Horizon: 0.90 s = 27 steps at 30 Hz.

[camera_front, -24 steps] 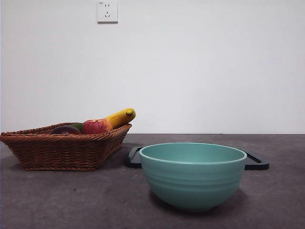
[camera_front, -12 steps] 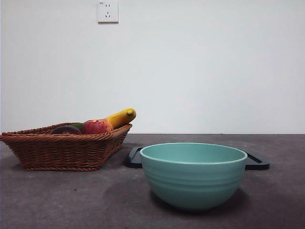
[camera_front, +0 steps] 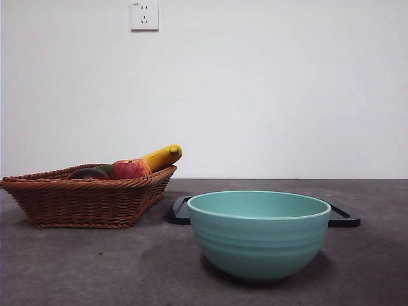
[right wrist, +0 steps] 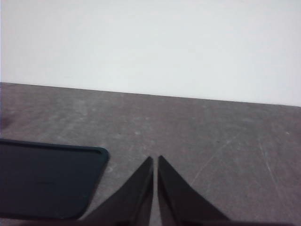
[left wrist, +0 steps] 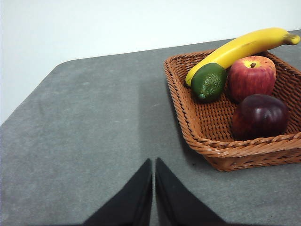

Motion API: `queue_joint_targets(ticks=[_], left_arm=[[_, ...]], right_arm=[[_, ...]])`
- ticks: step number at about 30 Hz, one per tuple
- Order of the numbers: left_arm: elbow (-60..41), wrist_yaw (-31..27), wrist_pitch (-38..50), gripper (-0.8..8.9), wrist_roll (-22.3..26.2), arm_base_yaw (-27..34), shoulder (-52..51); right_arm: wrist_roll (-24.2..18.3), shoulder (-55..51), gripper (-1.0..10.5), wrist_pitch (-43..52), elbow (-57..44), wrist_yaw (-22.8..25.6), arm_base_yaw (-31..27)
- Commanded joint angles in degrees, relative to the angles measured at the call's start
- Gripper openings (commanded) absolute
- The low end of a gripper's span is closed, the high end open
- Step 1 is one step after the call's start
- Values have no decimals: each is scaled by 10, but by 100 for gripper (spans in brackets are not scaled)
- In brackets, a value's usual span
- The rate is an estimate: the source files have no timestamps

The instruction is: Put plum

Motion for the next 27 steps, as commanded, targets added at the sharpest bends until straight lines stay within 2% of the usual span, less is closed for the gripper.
queue_joint_targets(ticks=[1,5,17,27], left_arm=[[-12,-2,-4,8,-2,1,-1],[-12,-2,-4,8,-2,1,-1],[-12,-2,-4,8,-2,2,-1],[-12,-2,-4,8,-2,1,-1]], right_arm=[[11,-10,5,9,-10,3,-2],[17,-22,5,9,-29,3,-1],[20,-21,5,-94,-30,3,-1],[23,-21,5,-86,-30,2,-1]])
